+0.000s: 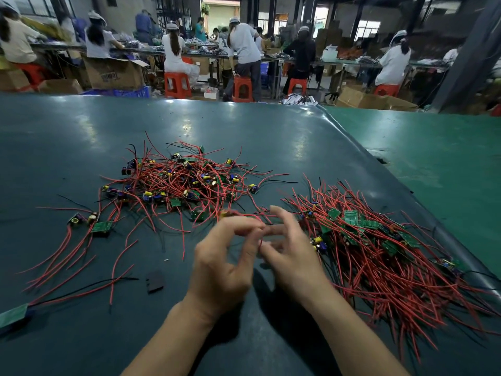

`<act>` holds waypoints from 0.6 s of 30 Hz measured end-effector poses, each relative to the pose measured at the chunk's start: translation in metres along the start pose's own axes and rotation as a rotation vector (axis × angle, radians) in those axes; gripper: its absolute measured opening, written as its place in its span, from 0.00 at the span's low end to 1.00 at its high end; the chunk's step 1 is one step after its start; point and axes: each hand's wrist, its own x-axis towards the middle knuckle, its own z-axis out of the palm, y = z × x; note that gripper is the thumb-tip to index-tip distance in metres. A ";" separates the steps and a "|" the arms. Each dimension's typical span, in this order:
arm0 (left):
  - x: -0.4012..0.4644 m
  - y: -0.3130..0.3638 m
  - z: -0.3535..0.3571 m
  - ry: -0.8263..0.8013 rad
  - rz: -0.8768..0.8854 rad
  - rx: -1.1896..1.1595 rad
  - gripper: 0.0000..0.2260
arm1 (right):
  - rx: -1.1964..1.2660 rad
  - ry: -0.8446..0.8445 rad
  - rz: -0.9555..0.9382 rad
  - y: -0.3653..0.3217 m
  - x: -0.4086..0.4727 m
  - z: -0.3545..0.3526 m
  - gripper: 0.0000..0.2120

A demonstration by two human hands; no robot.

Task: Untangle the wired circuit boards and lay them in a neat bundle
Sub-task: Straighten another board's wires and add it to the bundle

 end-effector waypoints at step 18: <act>0.002 -0.004 0.001 0.023 -0.101 0.078 0.15 | 0.788 0.155 0.057 -0.014 0.004 -0.008 0.05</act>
